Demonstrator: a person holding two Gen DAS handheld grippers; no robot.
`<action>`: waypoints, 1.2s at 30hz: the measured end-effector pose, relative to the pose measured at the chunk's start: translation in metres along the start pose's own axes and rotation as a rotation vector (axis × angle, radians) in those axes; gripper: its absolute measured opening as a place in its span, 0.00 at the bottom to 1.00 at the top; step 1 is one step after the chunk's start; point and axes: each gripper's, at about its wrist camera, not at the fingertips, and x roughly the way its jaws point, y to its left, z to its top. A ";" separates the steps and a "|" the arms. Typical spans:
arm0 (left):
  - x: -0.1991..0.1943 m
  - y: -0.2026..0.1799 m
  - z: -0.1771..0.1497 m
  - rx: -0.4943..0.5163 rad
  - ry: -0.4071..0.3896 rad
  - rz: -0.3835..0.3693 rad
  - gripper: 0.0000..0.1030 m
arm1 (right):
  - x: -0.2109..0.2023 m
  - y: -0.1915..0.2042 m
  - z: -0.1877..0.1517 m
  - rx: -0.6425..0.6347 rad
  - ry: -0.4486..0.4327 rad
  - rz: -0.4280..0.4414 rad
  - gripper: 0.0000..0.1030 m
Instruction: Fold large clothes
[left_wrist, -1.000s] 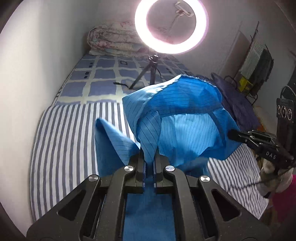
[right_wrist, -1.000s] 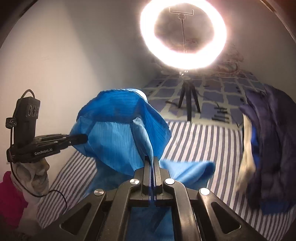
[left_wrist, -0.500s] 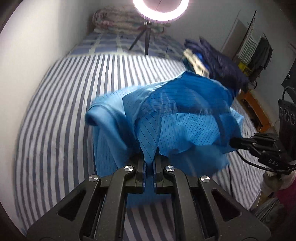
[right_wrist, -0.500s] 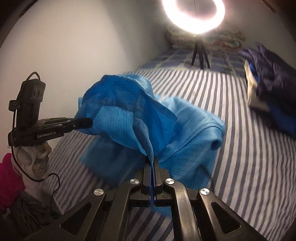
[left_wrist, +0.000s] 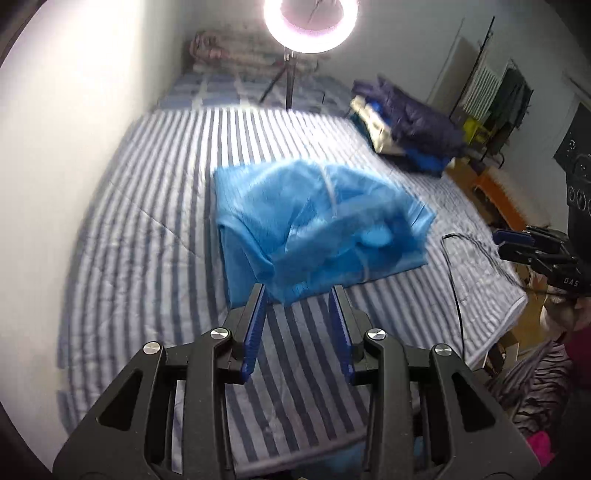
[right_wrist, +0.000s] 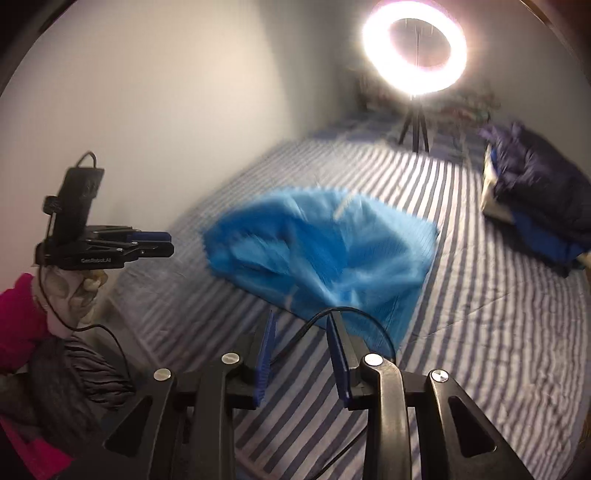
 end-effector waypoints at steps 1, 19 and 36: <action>-0.013 -0.001 0.002 -0.007 -0.016 -0.005 0.34 | -0.015 0.003 0.001 0.000 -0.022 0.000 0.30; 0.054 0.098 0.037 -0.559 0.027 -0.197 0.58 | 0.008 -0.071 0.000 0.262 -0.033 -0.013 0.63; 0.151 0.118 0.056 -0.642 0.150 -0.200 0.05 | 0.137 -0.159 -0.015 0.664 0.076 0.221 0.04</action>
